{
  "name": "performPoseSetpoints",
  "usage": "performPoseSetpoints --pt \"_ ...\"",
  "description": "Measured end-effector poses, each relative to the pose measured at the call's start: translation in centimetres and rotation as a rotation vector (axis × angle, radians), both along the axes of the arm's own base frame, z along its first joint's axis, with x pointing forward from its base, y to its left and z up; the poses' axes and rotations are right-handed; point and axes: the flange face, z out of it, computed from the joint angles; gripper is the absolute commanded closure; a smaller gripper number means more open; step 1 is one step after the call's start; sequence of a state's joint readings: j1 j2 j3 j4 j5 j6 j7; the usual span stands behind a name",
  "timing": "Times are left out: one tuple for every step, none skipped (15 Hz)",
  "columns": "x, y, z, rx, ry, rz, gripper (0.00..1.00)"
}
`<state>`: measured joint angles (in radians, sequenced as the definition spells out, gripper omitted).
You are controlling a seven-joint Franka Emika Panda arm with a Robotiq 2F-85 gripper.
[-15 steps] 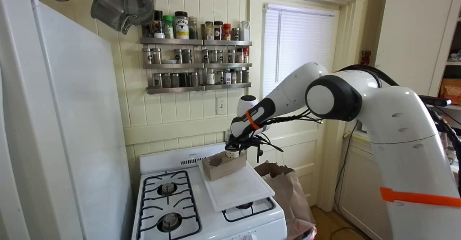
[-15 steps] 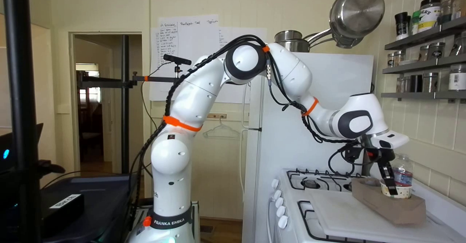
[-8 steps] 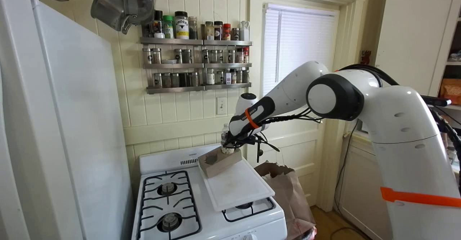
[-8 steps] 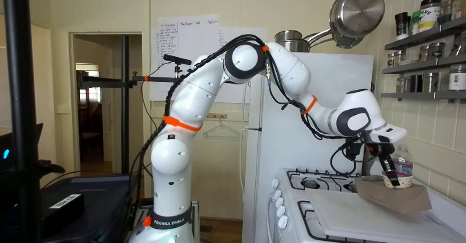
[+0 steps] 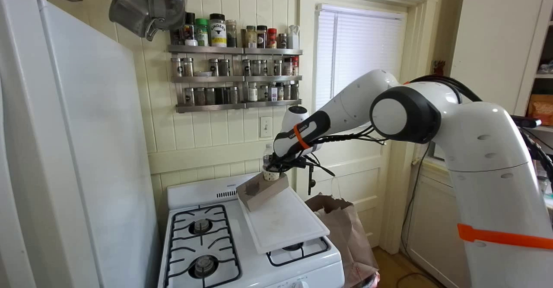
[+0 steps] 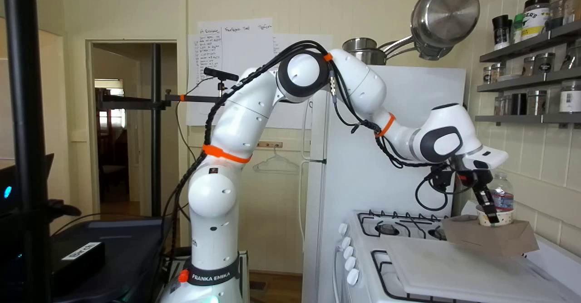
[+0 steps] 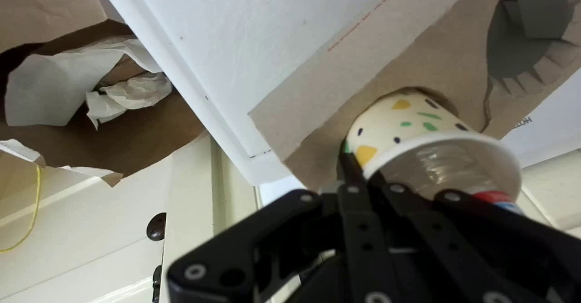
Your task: Move the coffee cup and bottle to the left side of the brown box.
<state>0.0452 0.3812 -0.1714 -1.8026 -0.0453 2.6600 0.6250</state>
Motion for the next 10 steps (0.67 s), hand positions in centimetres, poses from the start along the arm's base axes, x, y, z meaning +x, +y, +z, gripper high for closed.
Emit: performPoseSetpoints --pt "0.1 -0.2 0.3 -0.008 0.015 0.011 0.99" --pt "0.1 -0.5 0.6 -0.015 0.032 0.021 0.99" --pt "0.2 -0.9 0.8 -0.024 0.05 0.037 0.99" --pt "0.2 -1.3 1.1 -0.032 0.064 0.047 0.99" --pt "0.2 -1.7 1.2 -0.041 0.075 0.059 0.99" --pt "0.2 -2.2 1.3 -0.049 0.082 0.071 0.99" --pt "0.1 -2.6 1.2 -0.058 0.086 0.08 0.99" --pt "0.1 -2.9 1.0 -0.066 0.093 0.088 0.99" --pt "0.1 -3.2 0.6 -0.074 0.101 0.094 0.99" --pt "0.1 -3.4 0.1 -0.08 0.11 0.1 0.99"
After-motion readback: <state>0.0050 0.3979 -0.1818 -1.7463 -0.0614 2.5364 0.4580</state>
